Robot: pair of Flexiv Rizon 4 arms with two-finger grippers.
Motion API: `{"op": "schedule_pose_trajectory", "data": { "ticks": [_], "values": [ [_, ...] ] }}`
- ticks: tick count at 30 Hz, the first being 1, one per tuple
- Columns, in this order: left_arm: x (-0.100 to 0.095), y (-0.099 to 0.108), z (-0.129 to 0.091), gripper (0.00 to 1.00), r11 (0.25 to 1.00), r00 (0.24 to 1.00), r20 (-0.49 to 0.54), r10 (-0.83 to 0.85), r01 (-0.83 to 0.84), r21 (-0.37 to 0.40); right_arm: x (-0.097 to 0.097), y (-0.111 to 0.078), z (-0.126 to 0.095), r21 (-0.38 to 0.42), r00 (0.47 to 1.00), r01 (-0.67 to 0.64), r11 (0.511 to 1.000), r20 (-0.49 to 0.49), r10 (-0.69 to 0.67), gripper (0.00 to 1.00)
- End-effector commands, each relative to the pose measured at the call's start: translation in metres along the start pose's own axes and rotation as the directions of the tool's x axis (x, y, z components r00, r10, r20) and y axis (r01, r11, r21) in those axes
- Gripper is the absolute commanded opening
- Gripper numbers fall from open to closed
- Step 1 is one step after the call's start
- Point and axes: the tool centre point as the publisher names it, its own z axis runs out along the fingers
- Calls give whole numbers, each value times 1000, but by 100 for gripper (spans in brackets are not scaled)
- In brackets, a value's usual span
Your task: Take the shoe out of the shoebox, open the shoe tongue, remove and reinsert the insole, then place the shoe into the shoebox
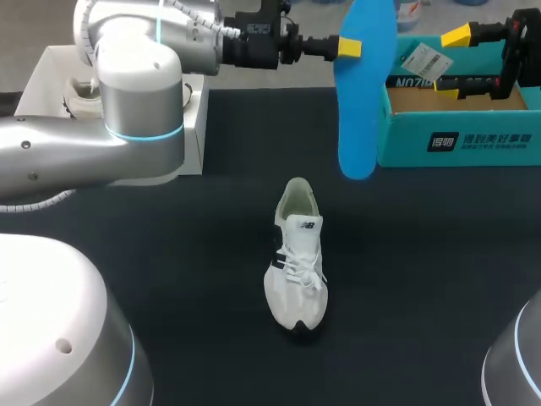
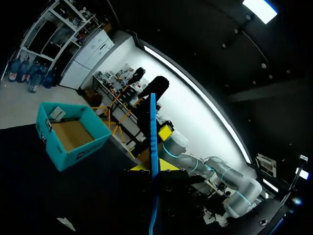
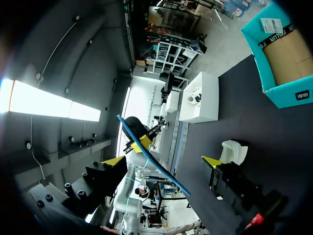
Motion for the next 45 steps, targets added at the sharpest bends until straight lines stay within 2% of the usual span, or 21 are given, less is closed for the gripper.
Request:
{"op": "schedule_pose_trajectory", "data": {
  "ticks": [1,4,5,6,9,12,17,24,28,30,45],
  "values": [
    [4,3,1,0,850,843,111,-527,517,104,-1,1,1,1,1000,0,1000,1,0,100],
    [4,3,1,0,850,843,111,-527,517,104,-1,1,1,1,1000,0,1000,1,0,100],
    [4,4,1,0,805,798,112,-593,586,89,-1,1,1,1,1000,0,1000,1,0,100],
    [3,7,1,0,790,784,104,-612,608,73,-1,1,1,1,1000,0,1000,1,0,100],
    [1,15,3,0,739,738,46,-673,673,16,-1,1,1,1,1000,0,1000,1,0,100],
    [-5,18,3,0,718,718,-29,-696,695,-35,-1,1,1,1,1000,0,1000,1,0,100],
    [-12,17,6,0,694,688,-112,-717,719,-29,-1,1,1,1,1000,0,1000,1,0,100],
    [-16,18,13,0,702,684,-182,-706,710,-54,-1,1,1,1,1000,0,1000,1,0,100],
    [-14,21,16,0,751,725,-220,-652,658,-56,-1,1,1,1,1000,0,1000,1,0,100],
    [-12,20,16,0,750,721,-235,-652,659,-61,-1,1,1,1,1000,0,1000,1,0,100],
    [-12,18,19,0,739,717,-211,-665,672,-45,-1,1,1,1,1000,0,1000,1,0,100]
  ]
}}
